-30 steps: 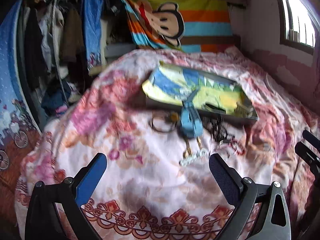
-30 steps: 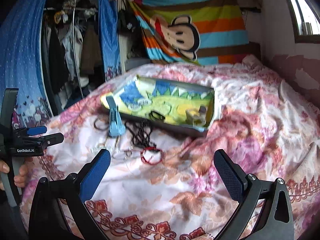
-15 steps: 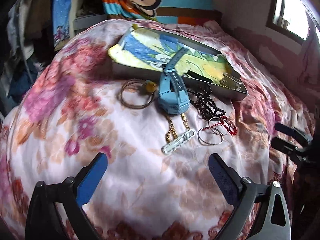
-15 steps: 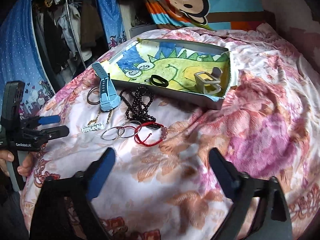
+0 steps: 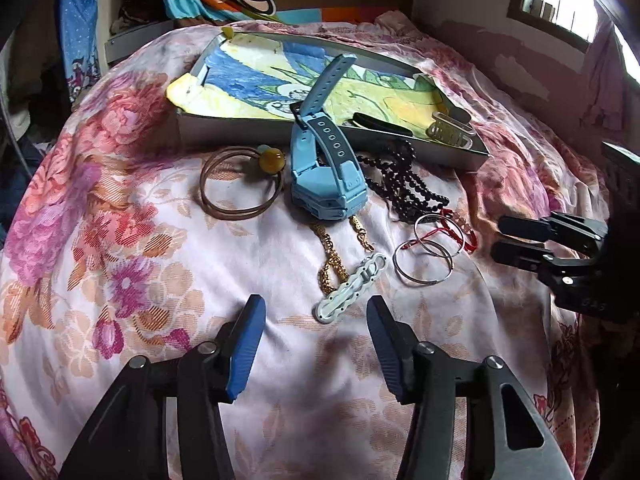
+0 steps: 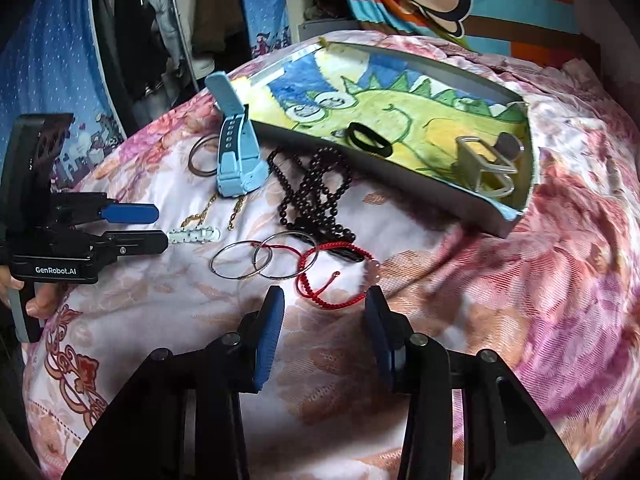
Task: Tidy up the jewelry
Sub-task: 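Grasp the red string bracelet with the right tool while the left tool grasps a small silver earring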
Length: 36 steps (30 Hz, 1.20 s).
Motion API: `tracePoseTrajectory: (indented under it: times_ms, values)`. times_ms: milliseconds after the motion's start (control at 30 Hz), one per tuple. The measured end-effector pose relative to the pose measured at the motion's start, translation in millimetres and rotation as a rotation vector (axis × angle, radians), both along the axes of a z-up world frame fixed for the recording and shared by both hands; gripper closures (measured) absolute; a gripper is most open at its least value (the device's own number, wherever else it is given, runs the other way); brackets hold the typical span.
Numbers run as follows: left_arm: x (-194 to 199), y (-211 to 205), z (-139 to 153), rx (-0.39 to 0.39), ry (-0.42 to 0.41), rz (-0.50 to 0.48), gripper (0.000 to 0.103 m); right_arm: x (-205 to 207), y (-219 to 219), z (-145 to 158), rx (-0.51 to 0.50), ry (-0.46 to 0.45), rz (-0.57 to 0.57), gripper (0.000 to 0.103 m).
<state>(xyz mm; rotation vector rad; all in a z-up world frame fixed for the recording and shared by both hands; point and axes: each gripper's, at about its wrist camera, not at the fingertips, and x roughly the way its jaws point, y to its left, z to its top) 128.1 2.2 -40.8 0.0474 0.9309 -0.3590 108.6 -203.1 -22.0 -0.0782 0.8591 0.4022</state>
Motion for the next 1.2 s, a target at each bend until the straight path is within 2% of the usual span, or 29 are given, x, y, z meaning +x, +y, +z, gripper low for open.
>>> tracePoseTrajectory:
  times_ms: [400,467,567,600,633,733,800,867,967,1200]
  values:
    - [8,-21,-8,0.099,-0.016,-0.079,0.054,14,8,-14,-0.054,0.050,-0.007,0.066]
    - [8,-24,-9,0.122,-0.023,-0.085,0.061,17,9,-16,-0.057,0.050,-0.008,0.065]
    - [7,-28,-11,0.136,-0.023,-0.099,0.077,20,13,-18,-0.066,0.050,-0.002,0.066]
    - [7,-29,-11,0.139,-0.021,-0.108,0.083,21,14,-19,-0.067,0.055,0.005,0.068]
    - [6,-31,-12,0.141,-0.020,-0.114,0.088,21,14,-20,-0.061,0.064,0.016,0.075]
    - [1,-35,-13,0.150,-0.023,-0.139,0.094,21,16,-22,-0.035,0.086,0.052,0.094]
    - [0,-35,-13,0.129,-0.010,-0.144,0.099,18,18,-21,-0.039,0.085,0.063,0.096]
    - [-1,-34,-13,0.109,0.002,-0.130,0.099,15,16,-19,-0.019,0.098,0.066,0.097]
    - [-3,-30,-11,0.069,0.025,-0.107,0.099,10,7,-14,0.060,0.139,0.053,0.097]
    - [-21,-29,-5,-0.078,0.082,-0.100,0.100,-17,-11,-3,0.194,0.191,0.025,0.097]
